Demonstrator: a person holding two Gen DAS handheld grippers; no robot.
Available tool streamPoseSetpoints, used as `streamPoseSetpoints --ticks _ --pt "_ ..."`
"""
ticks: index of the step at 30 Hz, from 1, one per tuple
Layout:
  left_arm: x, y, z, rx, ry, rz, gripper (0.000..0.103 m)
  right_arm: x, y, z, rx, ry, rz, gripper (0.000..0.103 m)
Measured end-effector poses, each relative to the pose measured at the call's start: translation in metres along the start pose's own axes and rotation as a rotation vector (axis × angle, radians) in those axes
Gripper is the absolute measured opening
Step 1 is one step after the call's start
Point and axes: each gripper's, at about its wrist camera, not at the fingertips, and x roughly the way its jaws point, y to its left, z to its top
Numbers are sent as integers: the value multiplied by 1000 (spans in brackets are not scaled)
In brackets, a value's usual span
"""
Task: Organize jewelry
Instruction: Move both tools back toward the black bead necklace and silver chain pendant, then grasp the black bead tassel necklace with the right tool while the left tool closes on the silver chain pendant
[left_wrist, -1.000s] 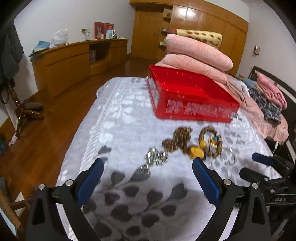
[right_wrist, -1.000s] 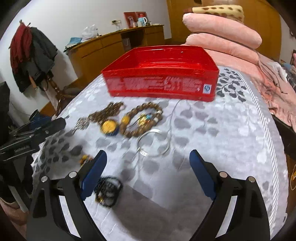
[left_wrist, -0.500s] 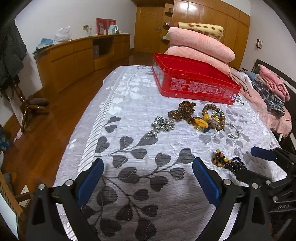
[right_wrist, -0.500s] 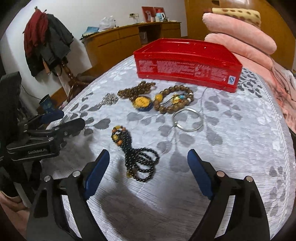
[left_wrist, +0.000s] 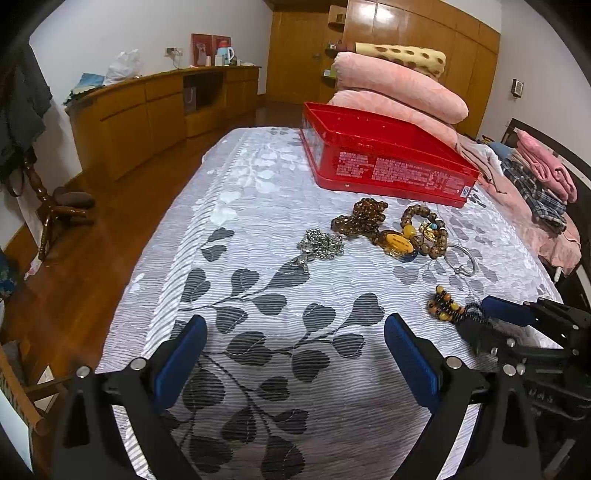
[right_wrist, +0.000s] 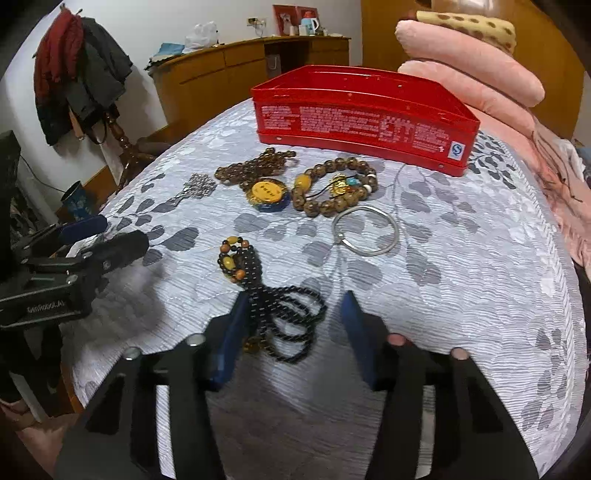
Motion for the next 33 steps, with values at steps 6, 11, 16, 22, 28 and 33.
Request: streamPoseSetpoints --ticks 6,11,16,22,28,33 --pt "1 1 1 -5 -3 1 95 -3 -19 0 95 -3 7 35" --pt "5 2 2 -11 3 1 95 -2 -13 1 57 2 6 46" --pt "8 1 3 -9 7 -3 95 6 -8 8 22 6 6 54" --pt "12 1 7 -12 11 -8 95 7 -12 10 35 -4 -23 33" --pt "20 4 21 -23 2 -13 95 2 -29 7 116 -14 -16 28" --pt "35 4 35 -20 21 -9 93 1 -30 6 114 -14 -16 28"
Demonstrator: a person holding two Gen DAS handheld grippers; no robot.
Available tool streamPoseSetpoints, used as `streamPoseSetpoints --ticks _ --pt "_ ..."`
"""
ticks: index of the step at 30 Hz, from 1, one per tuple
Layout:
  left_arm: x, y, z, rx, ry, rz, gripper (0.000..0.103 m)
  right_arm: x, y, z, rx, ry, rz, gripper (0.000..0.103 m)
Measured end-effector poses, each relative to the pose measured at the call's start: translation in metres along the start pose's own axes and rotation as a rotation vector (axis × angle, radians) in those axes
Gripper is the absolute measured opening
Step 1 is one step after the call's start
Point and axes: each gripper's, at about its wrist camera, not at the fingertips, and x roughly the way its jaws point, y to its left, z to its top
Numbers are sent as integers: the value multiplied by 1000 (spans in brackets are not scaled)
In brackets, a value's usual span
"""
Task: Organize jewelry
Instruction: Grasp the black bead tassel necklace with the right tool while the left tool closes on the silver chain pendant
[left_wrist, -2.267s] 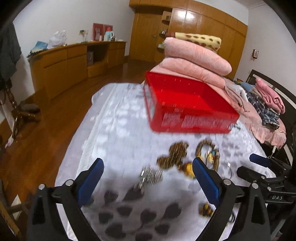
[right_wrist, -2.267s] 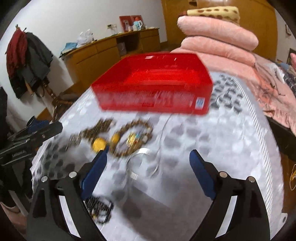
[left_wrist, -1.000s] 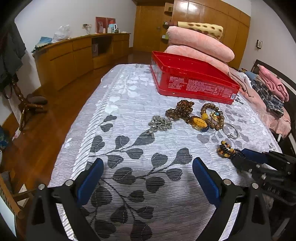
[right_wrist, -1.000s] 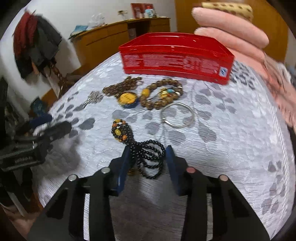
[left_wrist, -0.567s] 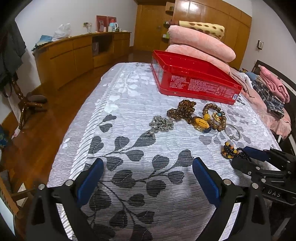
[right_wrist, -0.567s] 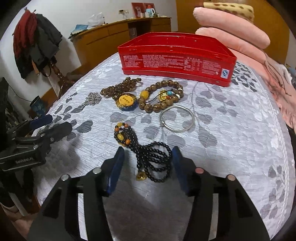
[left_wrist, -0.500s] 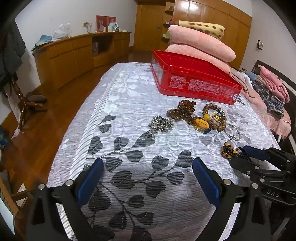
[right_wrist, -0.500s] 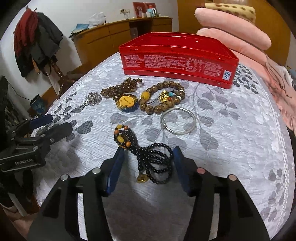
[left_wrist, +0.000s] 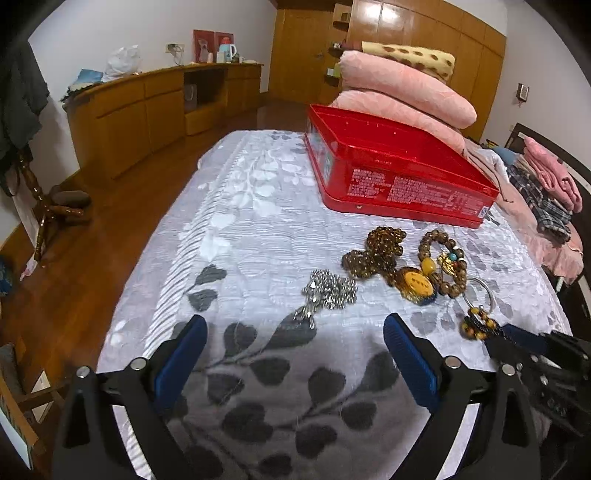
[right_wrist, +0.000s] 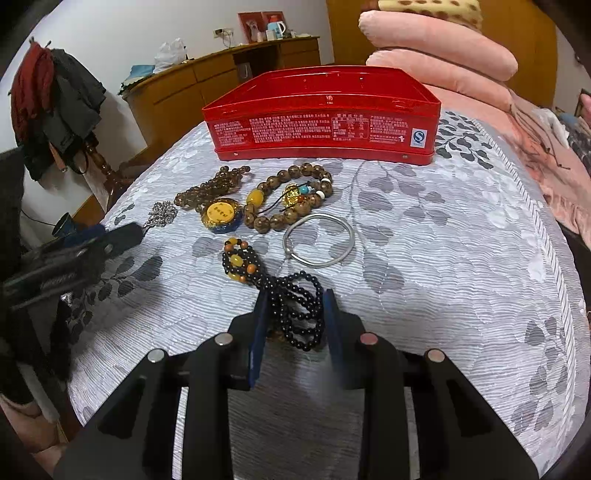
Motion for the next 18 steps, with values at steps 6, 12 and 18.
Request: streamPoseSetpoints --ticks 6,12,18 --pt "10 -1 3 3 43 -9 57 1 0 1 0 0 7 29" --pt "4 4 -2 -21 31 -19 11 2 0 1 3 -2 10 29" --pt "-16 4 -16 -32 27 -62 10 2 -1 1 7 -3 14 30"
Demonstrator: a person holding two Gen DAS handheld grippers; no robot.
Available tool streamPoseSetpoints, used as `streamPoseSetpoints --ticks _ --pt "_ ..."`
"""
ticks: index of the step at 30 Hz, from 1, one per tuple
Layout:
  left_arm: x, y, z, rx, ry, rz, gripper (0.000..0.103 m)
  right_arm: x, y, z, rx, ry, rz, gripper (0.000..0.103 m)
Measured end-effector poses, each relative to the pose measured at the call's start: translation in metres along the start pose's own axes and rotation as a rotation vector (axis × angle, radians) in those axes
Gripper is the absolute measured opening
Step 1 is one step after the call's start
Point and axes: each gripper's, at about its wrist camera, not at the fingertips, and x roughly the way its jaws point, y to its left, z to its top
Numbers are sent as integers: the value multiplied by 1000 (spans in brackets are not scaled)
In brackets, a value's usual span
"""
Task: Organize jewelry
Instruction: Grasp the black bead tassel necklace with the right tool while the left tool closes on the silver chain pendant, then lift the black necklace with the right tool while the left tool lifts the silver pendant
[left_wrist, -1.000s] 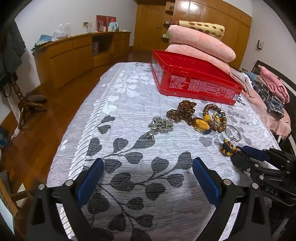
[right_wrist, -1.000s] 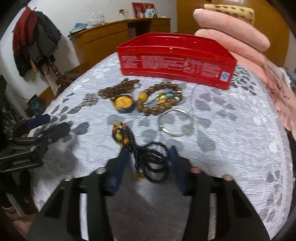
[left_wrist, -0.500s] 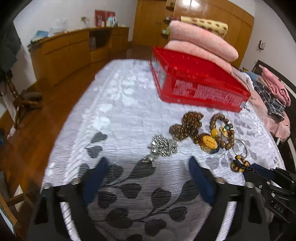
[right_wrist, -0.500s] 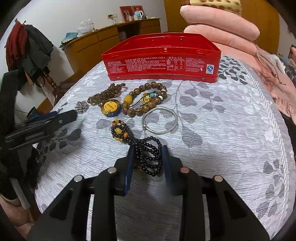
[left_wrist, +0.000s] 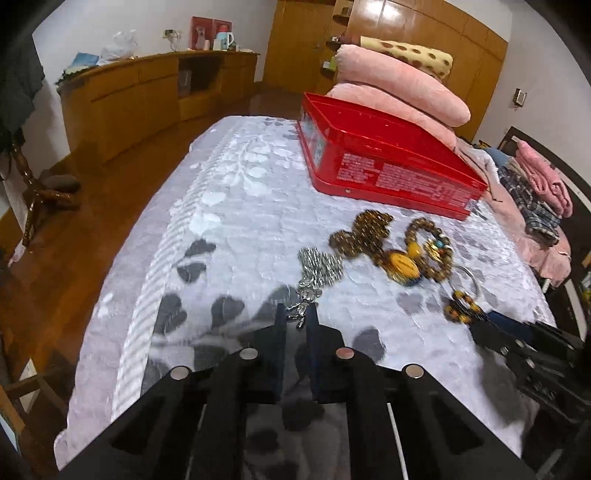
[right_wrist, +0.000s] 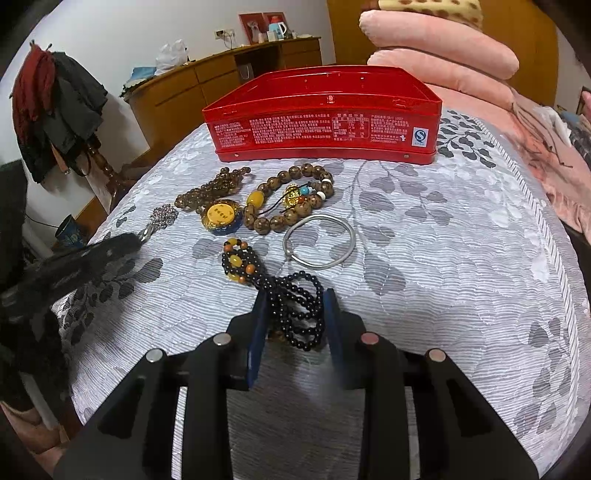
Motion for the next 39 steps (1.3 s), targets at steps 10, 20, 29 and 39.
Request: streamPoseSetpoints --ticks 10,20,29,39 --pt "10 -3 12 -13 6 -5 44 0 -1 0 5 -1 5 30" --pt "36 -18 33 35 30 10 30 0 -4 0 13 -1 25 30" --pt "20 -21 14 37 14 -29 17 -1 -4 0 13 2 20 30" --pt "7 -25 3 25 19 -66 17 -8 1 -4 11 37 43 34"
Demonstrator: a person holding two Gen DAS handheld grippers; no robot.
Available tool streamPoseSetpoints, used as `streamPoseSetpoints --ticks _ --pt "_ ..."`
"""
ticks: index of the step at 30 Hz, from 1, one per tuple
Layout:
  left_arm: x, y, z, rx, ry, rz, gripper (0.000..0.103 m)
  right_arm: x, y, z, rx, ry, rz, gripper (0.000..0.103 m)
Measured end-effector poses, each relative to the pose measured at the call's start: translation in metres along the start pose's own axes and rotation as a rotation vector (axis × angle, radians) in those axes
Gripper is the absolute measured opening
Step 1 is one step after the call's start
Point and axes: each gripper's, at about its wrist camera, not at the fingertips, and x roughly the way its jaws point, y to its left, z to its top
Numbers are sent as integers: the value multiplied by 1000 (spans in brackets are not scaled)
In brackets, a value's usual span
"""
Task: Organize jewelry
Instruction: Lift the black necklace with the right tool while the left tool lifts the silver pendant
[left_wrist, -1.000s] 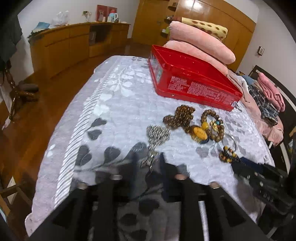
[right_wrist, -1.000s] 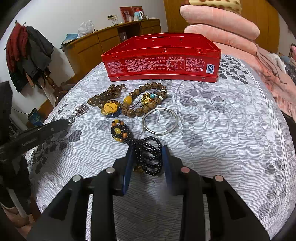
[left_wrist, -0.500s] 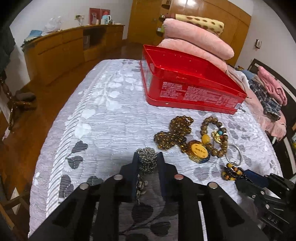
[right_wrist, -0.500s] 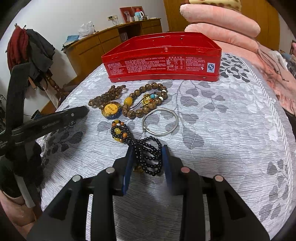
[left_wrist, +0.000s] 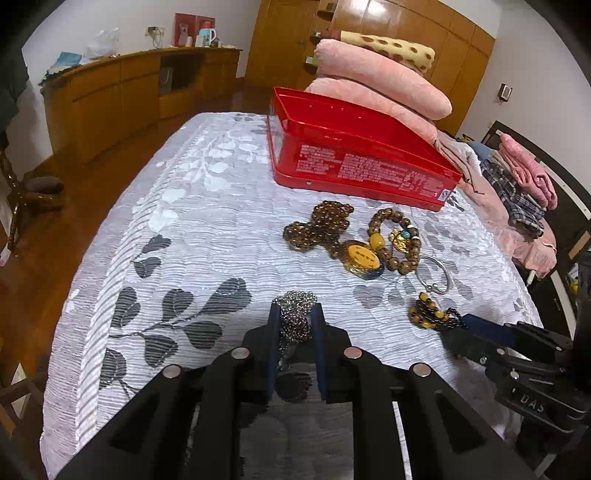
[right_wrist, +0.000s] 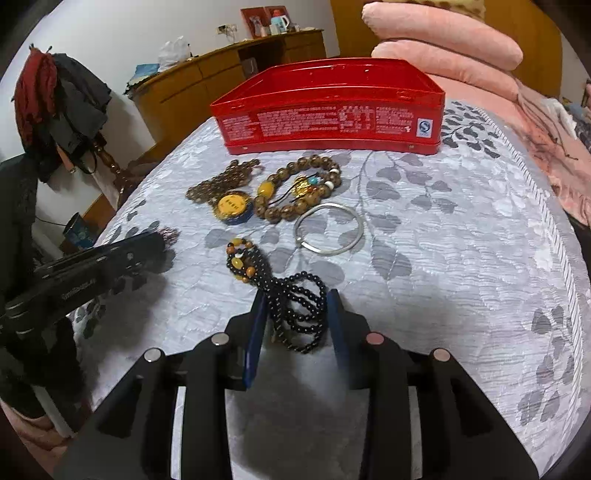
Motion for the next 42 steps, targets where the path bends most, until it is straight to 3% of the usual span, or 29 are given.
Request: streamPoseSetpoints --ticks 5,9,17,24,26,35,38,42 --pt "0 -7 -3 12 1 -13 17 -5 5 -2 -6 9 37 43" --pt "1 -7 -4 7 1 -14 17 -1 7 2 -30 -3 8 49" --pt "8 -5 -2 4 -2 -3 17 15 17 11 -110 -2 -24 51" --pt "12 -7 1 10 -10 12 18 18 17 14 -119 -18 -59 39" --pt "12 -6 1 7 -10 8 18 16 14 14 -98 -23 -67 30" --pt "15 -11 1 30 -20 24 23 16 14 13 -95 -22 -73 33" --pt "14 -10 1 21 -25 35 16 15 12 14 -83 -28 -71 28" --pt "12 -9 0 15 -30 26 16 10 11 12 -67 -38 -68 26"
